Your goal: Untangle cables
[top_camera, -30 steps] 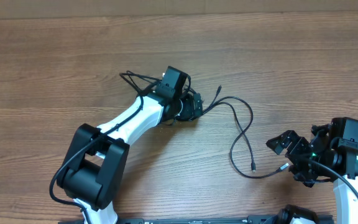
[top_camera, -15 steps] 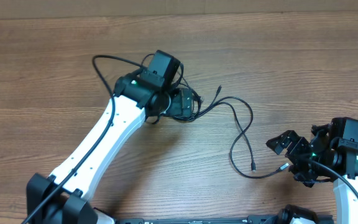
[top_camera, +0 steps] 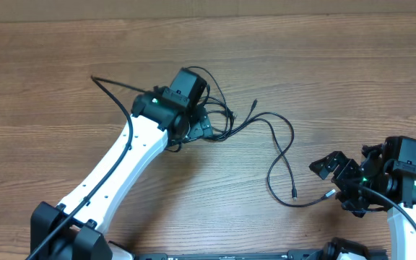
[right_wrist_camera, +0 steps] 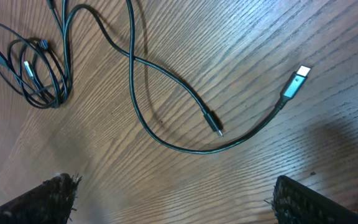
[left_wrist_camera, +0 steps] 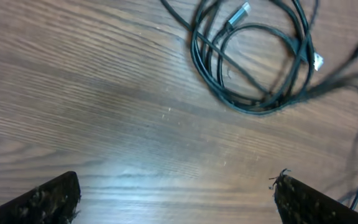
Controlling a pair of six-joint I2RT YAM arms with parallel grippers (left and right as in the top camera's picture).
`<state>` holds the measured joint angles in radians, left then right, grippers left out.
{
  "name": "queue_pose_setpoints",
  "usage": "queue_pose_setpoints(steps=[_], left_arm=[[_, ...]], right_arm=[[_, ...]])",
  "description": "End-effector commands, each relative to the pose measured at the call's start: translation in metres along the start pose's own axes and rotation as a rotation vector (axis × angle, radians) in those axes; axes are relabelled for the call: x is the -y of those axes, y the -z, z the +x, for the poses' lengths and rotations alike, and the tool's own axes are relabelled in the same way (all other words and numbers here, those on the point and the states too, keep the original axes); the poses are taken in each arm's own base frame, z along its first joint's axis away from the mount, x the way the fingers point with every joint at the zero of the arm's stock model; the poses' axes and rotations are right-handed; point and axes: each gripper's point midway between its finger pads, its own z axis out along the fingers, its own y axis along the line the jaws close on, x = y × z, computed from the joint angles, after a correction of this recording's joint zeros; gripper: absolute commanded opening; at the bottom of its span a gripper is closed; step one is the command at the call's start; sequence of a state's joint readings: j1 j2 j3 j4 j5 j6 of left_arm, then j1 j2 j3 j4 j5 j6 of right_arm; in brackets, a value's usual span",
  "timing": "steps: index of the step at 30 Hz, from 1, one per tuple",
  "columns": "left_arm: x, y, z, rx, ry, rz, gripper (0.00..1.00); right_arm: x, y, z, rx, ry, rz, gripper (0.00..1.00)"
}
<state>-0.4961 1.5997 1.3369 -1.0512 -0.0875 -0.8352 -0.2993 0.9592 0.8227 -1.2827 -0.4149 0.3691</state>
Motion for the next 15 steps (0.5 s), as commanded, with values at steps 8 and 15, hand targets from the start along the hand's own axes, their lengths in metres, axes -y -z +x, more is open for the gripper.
queue_pose_setpoints(steps=[8, 15], left_arm=[[0.027, -0.041, 0.000, 0.035, 0.120, 0.170, 1.00], [0.049, -0.046, -0.015, 0.106, 0.085, 0.275, 0.89]], right_arm=[[0.001, -0.001, 0.001, 0.000, 0.003, 0.003, 1.00], [0.001, -0.001, 0.001, 0.000, 0.003, 0.003, 1.00]])
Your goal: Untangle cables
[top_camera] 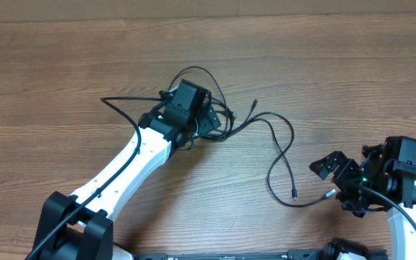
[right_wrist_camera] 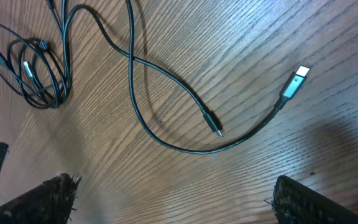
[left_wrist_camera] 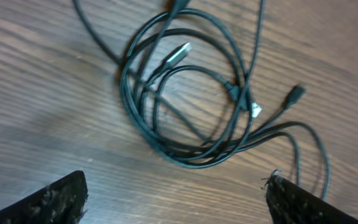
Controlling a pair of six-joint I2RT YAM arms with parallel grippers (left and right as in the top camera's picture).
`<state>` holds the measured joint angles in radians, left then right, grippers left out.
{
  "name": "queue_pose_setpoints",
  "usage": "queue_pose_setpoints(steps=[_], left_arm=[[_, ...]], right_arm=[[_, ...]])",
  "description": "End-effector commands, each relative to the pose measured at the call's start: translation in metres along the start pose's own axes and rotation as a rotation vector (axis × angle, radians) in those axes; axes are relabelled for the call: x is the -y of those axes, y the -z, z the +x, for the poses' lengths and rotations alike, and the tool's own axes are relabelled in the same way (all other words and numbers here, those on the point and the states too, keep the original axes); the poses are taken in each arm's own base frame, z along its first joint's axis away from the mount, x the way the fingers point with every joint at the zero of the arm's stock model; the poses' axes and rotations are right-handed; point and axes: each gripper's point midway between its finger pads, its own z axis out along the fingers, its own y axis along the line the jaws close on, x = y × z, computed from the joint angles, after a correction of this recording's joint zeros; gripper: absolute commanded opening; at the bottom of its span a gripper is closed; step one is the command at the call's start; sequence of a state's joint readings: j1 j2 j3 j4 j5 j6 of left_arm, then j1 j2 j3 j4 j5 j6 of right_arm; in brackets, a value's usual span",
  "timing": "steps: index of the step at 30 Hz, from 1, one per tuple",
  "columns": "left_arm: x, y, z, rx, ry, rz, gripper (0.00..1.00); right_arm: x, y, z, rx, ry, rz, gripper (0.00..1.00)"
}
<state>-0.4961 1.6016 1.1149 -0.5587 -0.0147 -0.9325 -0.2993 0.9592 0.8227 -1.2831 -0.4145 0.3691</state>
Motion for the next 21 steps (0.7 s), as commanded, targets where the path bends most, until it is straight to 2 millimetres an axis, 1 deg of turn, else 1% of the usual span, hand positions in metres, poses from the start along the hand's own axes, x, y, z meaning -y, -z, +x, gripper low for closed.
queue_pose_setpoints(steps=[1, 4, 6, 8, 10, 13, 14, 16, 21], left_arm=[[0.008, -0.005, 0.003, -0.014, -0.042, 0.041, 0.89], [0.024, -0.010, 0.005, -0.033, -0.106, 0.113, 0.87], [0.027, -0.017, 0.007, -0.047, -0.123, 0.128, 0.87], [0.023, -0.025, 0.009, -0.058, -0.121, 0.113, 0.85], [0.021, -0.032, 0.011, -0.067, -0.120, 0.102, 0.81], [0.019, -0.042, 0.013, -0.079, -0.119, 0.094, 0.78], [0.018, -0.044, 0.014, -0.082, -0.119, 0.091, 0.75], [0.018, -0.049, 0.014, -0.084, -0.119, 0.088, 0.70], [0.015, -0.057, 0.013, -0.075, -0.118, 0.076, 0.66]], right_arm=[[0.000, -0.001, 0.001, 0.000, 0.003, 0.002, 1.00], [0.000, -0.001, 0.001, 0.000, 0.003, 0.002, 1.00], [0.000, -0.001, 0.001, 0.000, 0.003, 0.002, 1.00], [0.000, -0.001, 0.001, 0.000, 0.003, 0.002, 1.00], [0.000, -0.001, 0.001, 0.000, 0.003, 0.002, 1.00], [0.000, -0.001, 0.001, 0.000, 0.003, 0.002, 1.00], [0.000, -0.001, 0.001, 0.000, 0.003, 0.002, 1.00], [0.000, -0.001, 0.001, 0.000, 0.003, 0.002, 1.00], [0.000, -0.001, 0.001, 0.000, 0.003, 0.002, 1.00]])
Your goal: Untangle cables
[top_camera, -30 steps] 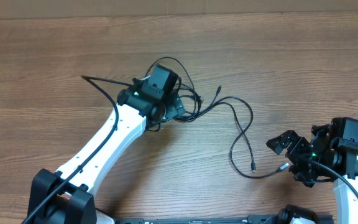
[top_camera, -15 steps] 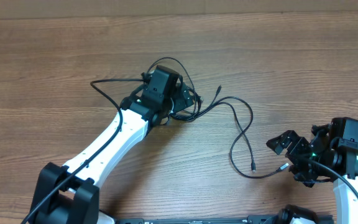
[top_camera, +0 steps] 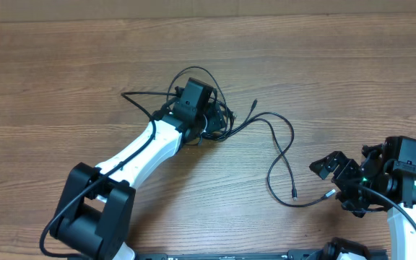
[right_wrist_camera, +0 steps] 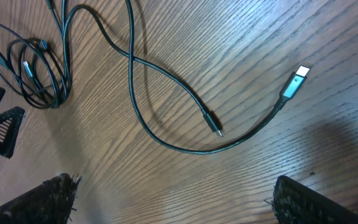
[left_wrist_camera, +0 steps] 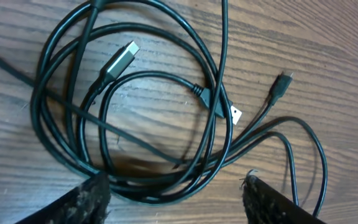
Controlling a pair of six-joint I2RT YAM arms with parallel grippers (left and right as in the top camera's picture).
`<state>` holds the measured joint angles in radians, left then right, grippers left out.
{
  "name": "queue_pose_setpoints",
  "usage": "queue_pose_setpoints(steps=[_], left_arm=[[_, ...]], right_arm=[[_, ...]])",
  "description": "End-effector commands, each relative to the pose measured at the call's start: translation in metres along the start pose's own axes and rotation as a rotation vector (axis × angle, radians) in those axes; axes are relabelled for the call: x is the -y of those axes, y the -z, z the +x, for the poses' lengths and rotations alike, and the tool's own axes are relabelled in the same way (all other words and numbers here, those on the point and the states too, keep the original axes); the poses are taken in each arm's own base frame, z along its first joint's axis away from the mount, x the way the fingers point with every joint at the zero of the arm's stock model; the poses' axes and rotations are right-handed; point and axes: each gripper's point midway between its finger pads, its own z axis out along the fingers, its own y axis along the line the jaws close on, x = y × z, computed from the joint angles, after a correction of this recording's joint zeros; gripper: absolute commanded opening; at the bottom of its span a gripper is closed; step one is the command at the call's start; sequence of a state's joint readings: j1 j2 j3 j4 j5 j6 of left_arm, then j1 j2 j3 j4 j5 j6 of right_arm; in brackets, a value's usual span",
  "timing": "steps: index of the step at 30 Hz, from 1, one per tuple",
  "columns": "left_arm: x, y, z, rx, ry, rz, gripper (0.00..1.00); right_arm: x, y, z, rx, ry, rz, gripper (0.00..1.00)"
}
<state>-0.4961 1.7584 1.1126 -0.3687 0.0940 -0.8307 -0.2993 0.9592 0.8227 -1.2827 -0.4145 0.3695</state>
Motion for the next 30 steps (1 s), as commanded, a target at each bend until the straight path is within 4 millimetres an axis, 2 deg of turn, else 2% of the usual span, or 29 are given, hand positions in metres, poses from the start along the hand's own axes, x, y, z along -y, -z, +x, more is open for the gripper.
queue_pose_setpoints(steps=[1, 8, 12, 16, 20, 25, 26, 30], left_arm=[[-0.007, -0.009, 0.005, -0.017, -0.013, -0.024, 0.66], [-0.027, -0.037, 0.020, -0.074, 0.057, -0.089, 0.82], [-0.035, -0.051, 0.032, -0.121, 0.105, -0.108, 0.79], [-0.041, -0.059, 0.037, -0.140, 0.107, -0.125, 0.70], [-0.042, -0.059, 0.038, -0.148, 0.060, -0.122, 0.38], [-0.053, -0.055, 0.048, -0.194, 0.032, -0.169, 0.14], [-0.057, -0.053, 0.052, -0.208, 0.034, -0.184, 0.06], [-0.071, -0.045, 0.060, -0.261, 0.032, -0.245, 0.04]], right_arm=[[0.001, -0.001, 0.001, 0.000, 0.003, 0.003, 1.00], [0.001, -0.001, 0.001, 0.000, 0.003, 0.003, 1.00], [0.001, -0.001, 0.001, 0.000, 0.003, 0.003, 1.00], [0.001, -0.001, 0.001, -0.001, 0.003, 0.003, 1.00], [0.001, -0.001, 0.001, 0.000, 0.003, 0.003, 1.00], [0.001, -0.001, 0.001, 0.000, 0.003, 0.003, 1.00], [0.001, -0.001, 0.001, 0.000, 0.003, 0.003, 1.00], [0.001, -0.001, 0.001, 0.000, 0.003, 0.003, 1.00]])
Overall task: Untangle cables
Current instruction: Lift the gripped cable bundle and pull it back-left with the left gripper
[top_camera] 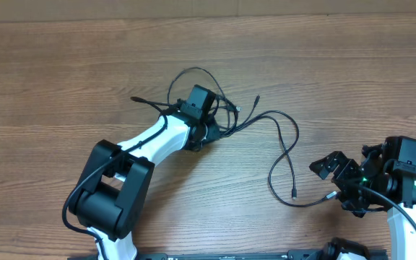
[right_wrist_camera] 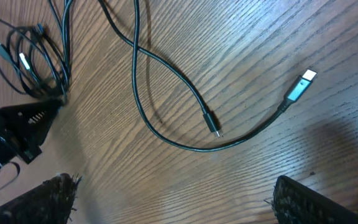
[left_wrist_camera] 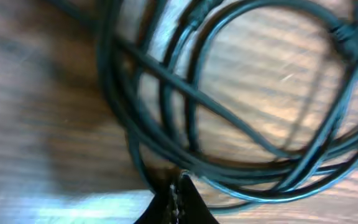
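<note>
A tangled coil of black cables (top_camera: 224,110) lies at the table's middle; up close its strands (left_wrist_camera: 166,93) fill the left wrist view. My left gripper (left_wrist_camera: 178,186) is down on the coil's near edge, fingers pressed together on a strand. It also shows as a black shape (right_wrist_camera: 23,124) in the right wrist view, beside the coil (right_wrist_camera: 33,59). A long black cable (top_camera: 289,144) runs from the coil to the right, ending in a silver plug (right_wrist_camera: 300,87) and a small plug (right_wrist_camera: 211,124). My right gripper (right_wrist_camera: 173,199) hovers open above those ends.
The wooden table (top_camera: 63,72) carries only the cables. A thin black lead (top_camera: 150,102) sticks out from the coil to the left. The left arm (top_camera: 143,144) stretches diagonally across the table's middle.
My left gripper was open just above the coil; now it is down at the coil's edge and shut on strands. The long cable has shifted slightly. The right arm has not moved.
My left gripper stood open beside the coil, then over it, then lower with the coil between its fingers. Now it is shut on the coil's edge. The right gripper stayed open over the loose cable ends throughout.
</note>
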Controlling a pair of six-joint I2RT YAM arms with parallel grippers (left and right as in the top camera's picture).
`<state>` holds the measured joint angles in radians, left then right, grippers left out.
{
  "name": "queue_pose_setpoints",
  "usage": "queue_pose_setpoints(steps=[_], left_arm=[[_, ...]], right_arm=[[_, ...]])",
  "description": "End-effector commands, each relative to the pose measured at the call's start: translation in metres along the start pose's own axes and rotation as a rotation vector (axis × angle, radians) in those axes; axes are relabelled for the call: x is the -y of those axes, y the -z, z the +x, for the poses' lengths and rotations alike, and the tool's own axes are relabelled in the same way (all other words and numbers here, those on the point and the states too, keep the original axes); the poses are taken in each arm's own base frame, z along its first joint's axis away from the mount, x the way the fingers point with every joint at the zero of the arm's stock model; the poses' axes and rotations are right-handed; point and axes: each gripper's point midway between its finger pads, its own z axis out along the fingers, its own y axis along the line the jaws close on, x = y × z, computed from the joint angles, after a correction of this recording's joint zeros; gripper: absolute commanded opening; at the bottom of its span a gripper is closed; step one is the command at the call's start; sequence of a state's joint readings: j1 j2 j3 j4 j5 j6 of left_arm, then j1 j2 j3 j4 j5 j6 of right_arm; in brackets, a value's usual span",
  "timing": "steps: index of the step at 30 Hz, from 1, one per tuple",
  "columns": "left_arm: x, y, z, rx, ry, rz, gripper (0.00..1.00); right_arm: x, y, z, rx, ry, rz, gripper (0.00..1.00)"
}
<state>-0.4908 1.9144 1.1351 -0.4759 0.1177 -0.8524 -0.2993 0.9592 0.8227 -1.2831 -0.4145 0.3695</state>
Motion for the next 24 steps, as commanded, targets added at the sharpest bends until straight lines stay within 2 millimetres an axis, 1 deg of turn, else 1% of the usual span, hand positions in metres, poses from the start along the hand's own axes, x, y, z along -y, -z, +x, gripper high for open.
queue_pose_setpoints(steps=[1, 5, 7, 9, 10, 12, 13, 14, 16, 17, 20, 22, 24], left_arm=[[-0.028, -0.009, 0.019, -0.092, -0.043, -0.096, 0.04], [-0.045, 0.012, 0.010, -0.076, -0.050, -0.187, 0.04], [-0.044, 0.026, 0.004, -0.062, -0.044, -0.197, 0.04], [-0.037, 0.041, -0.003, -0.049, -0.035, -0.178, 0.04], [-0.032, 0.047, -0.007, -0.037, -0.033, -0.159, 0.17], [-0.019, 0.058, -0.016, -0.007, -0.037, -0.117, 0.67], [-0.013, 0.062, -0.020, 0.010, -0.039, -0.098, 0.91], [-0.007, 0.064, -0.025, 0.029, -0.042, -0.078, 0.99], [0.000, 0.064, -0.034, 0.063, -0.047, -0.049, 0.99], [0.001, 0.063, -0.036, 0.075, -0.047, -0.048, 1.00], [-0.005, 0.059, -0.043, 0.110, -0.049, -0.089, 1.00], [-0.009, 0.053, -0.042, 0.097, -0.047, -0.107, 1.00], [-0.012, 0.044, -0.039, 0.079, -0.045, -0.120, 0.93]], right_arm=[[0.000, -0.001, 0.001, 0.000, 0.003, 0.003, 1.00], [0.000, -0.001, 0.001, 0.000, 0.003, 0.003, 1.00], [0.000, -0.001, 0.001, 0.000, 0.003, 0.003, 1.00], [0.000, -0.001, 0.001, 0.000, 0.003, 0.003, 1.00], [0.000, -0.001, 0.001, 0.000, 0.003, 0.003, 1.00], [0.000, -0.001, 0.001, 0.000, 0.003, 0.003, 1.00], [0.000, -0.001, 0.001, 0.000, 0.003, 0.003, 1.00], [0.000, -0.001, 0.001, 0.000, 0.003, 0.003, 1.00], [0.000, -0.001, 0.001, 0.000, 0.003, 0.003, 1.00], [0.000, -0.001, 0.001, 0.000, 0.003, 0.003, 1.00], [0.000, -0.001, 0.001, 0.000, 0.003, 0.003, 1.00], [0.000, -0.001, 0.001, 0.000, 0.003, 0.003, 1.00], [0.000, -0.001, 0.001, 0.000, 0.003, 0.003, 1.00]])
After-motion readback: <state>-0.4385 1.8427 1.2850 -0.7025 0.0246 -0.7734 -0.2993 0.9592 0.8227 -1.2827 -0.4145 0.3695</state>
